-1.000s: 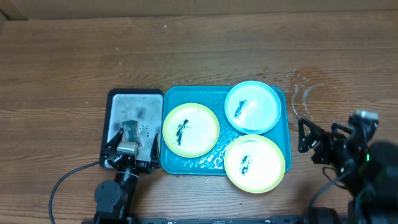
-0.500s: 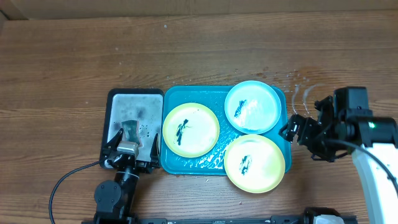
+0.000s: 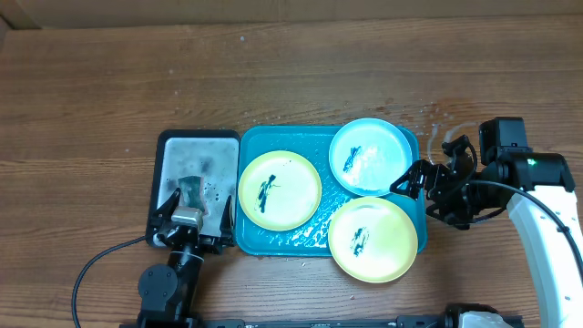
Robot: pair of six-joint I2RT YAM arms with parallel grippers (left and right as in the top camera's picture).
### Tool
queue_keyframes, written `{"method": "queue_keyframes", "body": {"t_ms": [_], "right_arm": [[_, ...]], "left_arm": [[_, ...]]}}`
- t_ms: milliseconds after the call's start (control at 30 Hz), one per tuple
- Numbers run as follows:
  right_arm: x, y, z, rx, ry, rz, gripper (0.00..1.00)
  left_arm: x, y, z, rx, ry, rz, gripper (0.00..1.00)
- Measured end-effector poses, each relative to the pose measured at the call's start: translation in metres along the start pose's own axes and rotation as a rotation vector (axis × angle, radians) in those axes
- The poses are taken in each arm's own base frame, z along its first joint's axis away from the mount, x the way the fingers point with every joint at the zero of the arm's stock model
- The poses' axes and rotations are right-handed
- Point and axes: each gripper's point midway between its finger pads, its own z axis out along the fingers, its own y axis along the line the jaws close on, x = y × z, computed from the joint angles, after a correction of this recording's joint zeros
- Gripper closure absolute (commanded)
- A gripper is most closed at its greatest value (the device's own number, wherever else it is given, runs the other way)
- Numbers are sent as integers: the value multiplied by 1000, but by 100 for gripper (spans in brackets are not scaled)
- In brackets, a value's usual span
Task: Clean dirty plates on tray and stack at the side
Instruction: 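Move the right gripper over the teal tray toward the upper yellow plate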
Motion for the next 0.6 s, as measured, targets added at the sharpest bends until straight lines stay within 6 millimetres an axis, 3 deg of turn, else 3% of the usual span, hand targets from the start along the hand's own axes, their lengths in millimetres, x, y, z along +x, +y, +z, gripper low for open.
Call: {"method": "queue_keyframes", "body": {"t_ms": [400, 600], "right_arm": [[23, -5, -1, 21, 90, -5, 1], [30, 9, 8, 24, 105, -159, 0]], "left_arm": [[-3, 0, 0, 2, -14, 1, 0], [-14, -23, -2, 136, -56, -6, 0]]}}
